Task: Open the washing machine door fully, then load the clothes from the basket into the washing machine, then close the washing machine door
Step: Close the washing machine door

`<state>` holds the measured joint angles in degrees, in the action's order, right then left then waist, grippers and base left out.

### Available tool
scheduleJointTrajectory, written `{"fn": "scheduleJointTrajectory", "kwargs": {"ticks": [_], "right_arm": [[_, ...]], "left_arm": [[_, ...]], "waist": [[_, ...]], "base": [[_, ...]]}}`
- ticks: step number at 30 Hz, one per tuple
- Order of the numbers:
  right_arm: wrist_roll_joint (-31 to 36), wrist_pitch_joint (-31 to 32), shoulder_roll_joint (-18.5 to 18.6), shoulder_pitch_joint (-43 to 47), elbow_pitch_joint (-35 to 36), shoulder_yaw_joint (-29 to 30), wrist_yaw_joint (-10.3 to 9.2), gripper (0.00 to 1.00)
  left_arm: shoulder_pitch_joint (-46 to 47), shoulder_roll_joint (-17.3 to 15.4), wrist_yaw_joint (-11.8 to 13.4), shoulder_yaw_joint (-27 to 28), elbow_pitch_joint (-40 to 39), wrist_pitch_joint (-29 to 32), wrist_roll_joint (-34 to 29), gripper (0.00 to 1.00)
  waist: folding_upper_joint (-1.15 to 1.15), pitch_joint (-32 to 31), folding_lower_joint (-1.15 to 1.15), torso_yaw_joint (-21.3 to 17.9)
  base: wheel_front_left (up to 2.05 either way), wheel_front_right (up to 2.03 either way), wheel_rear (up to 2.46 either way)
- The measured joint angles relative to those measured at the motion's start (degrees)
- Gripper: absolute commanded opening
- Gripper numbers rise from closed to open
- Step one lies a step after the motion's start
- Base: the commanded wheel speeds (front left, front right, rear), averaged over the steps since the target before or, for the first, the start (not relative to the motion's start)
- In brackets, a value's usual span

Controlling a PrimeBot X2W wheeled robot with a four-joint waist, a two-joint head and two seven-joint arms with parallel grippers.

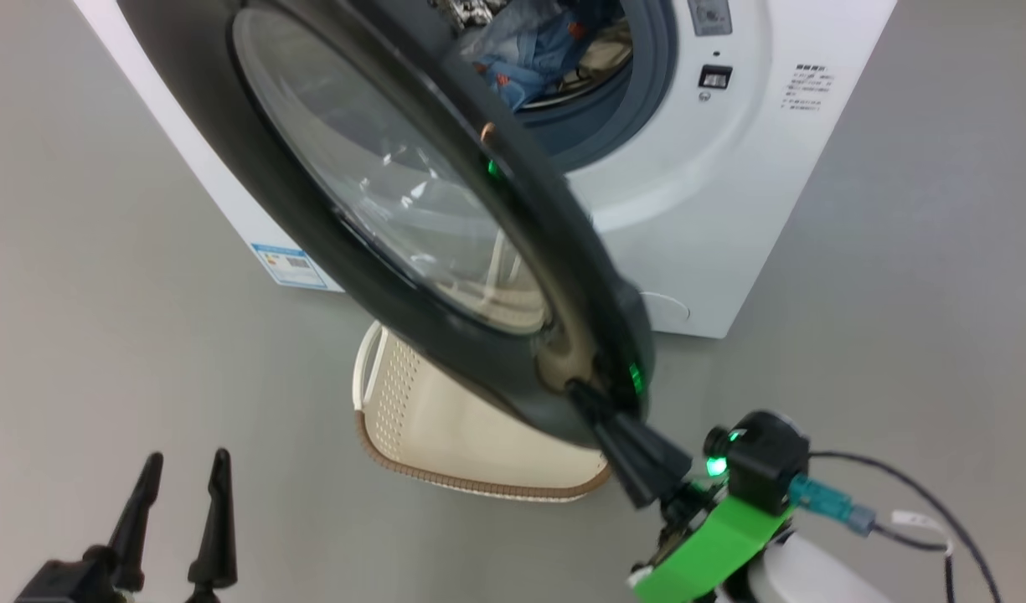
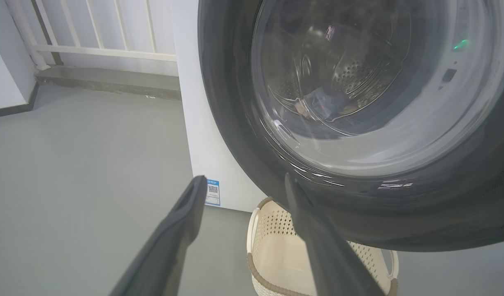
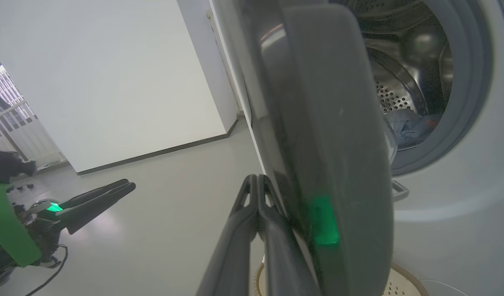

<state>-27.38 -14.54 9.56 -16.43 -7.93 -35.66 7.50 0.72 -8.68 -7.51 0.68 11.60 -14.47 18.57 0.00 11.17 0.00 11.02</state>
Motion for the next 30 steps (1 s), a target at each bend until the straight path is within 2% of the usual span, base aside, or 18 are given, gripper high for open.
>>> {"fn": "scheduleJointTrajectory", "kwargs": {"ticks": [14,30], "right_arm": [[0.87,0.0,1.75,-8.03,-2.33,9.12,0.0,0.0],[2.35,0.0,4.99,-15.56,-4.38,18.83,0.0,0.0]], "left_arm": [[5.72,2.07,-0.01,-0.83,-1.92,-0.01,-0.02,1.0],[11.18,4.98,-0.01,-4.66,-2.27,-0.15,0.02,1.0]], "waist": [[0.0,6.13,0.01,1.18],[0.0,11.72,0.0,6.21]], "base": [[0.0,0.0,0.0],[0.0,0.0,0.0]]}}
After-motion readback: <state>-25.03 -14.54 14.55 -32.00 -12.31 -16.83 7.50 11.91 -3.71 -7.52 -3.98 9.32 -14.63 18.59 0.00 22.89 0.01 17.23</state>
